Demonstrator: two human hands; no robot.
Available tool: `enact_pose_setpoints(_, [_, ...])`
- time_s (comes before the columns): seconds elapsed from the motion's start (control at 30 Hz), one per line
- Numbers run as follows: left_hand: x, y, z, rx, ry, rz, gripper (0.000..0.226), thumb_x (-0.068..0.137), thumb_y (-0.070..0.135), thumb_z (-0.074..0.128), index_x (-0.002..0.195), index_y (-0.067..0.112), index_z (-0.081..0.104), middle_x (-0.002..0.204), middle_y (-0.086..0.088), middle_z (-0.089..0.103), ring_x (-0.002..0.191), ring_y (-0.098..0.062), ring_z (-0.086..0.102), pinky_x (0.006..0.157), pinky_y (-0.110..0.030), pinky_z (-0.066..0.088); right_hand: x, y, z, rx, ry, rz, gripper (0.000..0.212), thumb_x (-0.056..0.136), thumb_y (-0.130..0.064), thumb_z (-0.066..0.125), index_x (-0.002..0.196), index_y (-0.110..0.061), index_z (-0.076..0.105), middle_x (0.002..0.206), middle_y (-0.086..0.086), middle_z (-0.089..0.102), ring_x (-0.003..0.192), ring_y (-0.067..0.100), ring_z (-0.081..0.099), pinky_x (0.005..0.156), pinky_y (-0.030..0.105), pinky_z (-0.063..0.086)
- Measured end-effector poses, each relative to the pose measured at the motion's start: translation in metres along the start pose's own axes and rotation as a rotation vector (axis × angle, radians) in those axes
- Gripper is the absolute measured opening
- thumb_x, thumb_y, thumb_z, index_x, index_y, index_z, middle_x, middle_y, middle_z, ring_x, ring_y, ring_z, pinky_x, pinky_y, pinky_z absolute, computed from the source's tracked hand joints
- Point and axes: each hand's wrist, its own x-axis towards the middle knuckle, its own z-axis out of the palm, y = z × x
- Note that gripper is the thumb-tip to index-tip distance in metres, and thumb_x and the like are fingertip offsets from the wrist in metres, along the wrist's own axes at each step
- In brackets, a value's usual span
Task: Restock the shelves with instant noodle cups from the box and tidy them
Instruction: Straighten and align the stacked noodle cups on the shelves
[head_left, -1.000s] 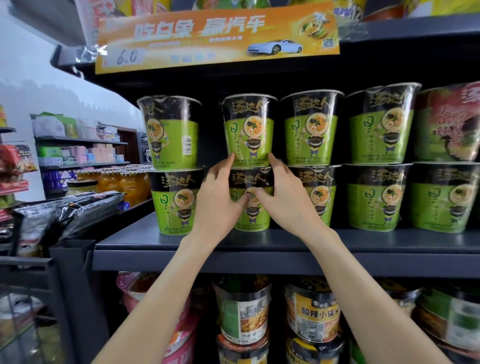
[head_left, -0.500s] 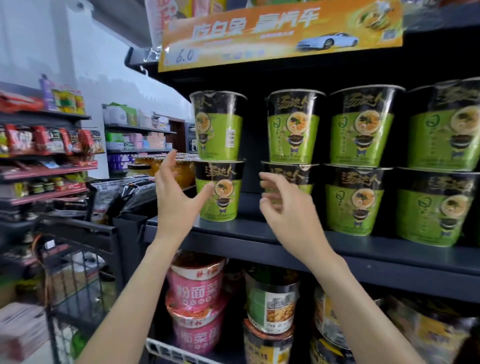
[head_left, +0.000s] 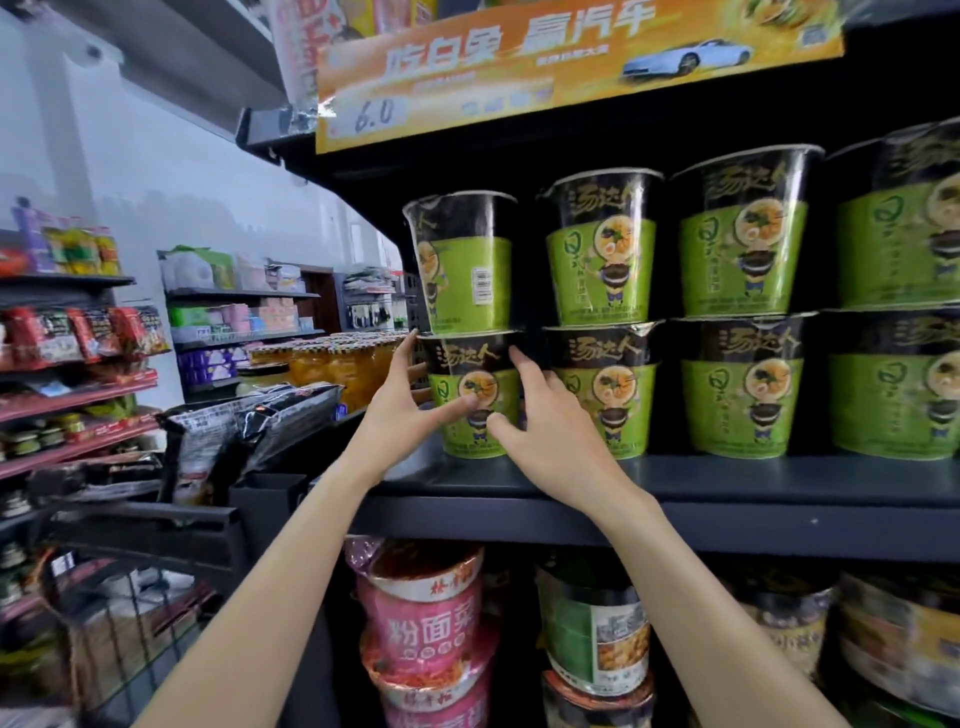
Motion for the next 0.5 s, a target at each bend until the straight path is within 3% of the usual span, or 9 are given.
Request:
enact_pose_setpoints(0.07, [0.005, -0.002, -0.003, -0.057, -0.050, -0.032, 0.112, 0.059, 0.047, 0.077, 0.149, 0.032, 0.013, 0.143, -0.004, 0.043, 0.129, -0.018, 0.045, 0.108, -0.045, 0.038, 0.000, -0.001, 0.001, -0.018, 0.003, 0.005, 0.069, 0.094, -0.031, 0.050, 0.152, -0.026, 0.011, 0.143, 0.009, 0.036, 0.108, 0.027, 0.054, 0.085, 0.032, 0.040])
enact_pose_setpoints(0.17, [0.010, -0.007, -0.006, -0.151, -0.098, -0.048, 0.101, 0.072, 0.026, 0.077, 0.150, 0.029, 0.014, 0.138, 0.000, 0.045, 0.128, -0.017, 0.045, 0.106, -0.038, 0.040, -0.001, -0.002, 0.004, -0.028, 0.006, 0.007, 0.068, 0.095, -0.030, 0.049, 0.151, -0.028, 0.012, 0.146, 0.007, 0.031, 0.108, 0.026, 0.055, 0.086, 0.031, 0.041])
enact_pose_setpoints(0.3, [0.012, -0.008, -0.003, -0.214, -0.115, -0.050, 0.096, 0.077, 0.014, 0.073, 0.150, 0.026, 0.012, 0.127, 0.000, 0.045, 0.118, -0.010, 0.047, 0.095, -0.029, 0.044, -0.001, -0.005, 0.006, -0.060, 0.017, 0.000, 0.068, 0.094, -0.030, 0.050, 0.151, -0.027, 0.012, 0.145, 0.006, 0.031, 0.105, 0.029, 0.055, 0.088, 0.035, 0.045])
enact_pose_setpoints(0.37, [0.013, -0.007, -0.002, -0.213, -0.104, -0.050, 0.094, 0.079, 0.012, 0.072, 0.150, 0.025, 0.012, 0.120, 0.002, 0.043, 0.114, -0.006, 0.044, 0.091, -0.025, 0.043, 0.000, -0.005, 0.005, -0.062, 0.027, 0.006, 0.069, 0.094, -0.030, 0.050, 0.151, -0.026, 0.013, 0.146, 0.006, 0.031, 0.107, 0.029, 0.055, 0.091, 0.037, 0.045])
enact_pose_setpoints(0.5, [0.013, -0.007, -0.001, -0.184, -0.123, -0.048, 0.097, 0.078, 0.016, 0.074, 0.151, 0.025, 0.012, 0.127, 0.005, 0.042, 0.120, -0.007, 0.042, 0.099, -0.029, 0.041, -0.002, -0.006, 0.002, -0.102, 0.038, -0.003, 0.067, 0.095, -0.030, 0.049, 0.151, -0.026, 0.013, 0.141, 0.007, 0.036, 0.105, 0.026, 0.055, 0.087, 0.035, 0.046])
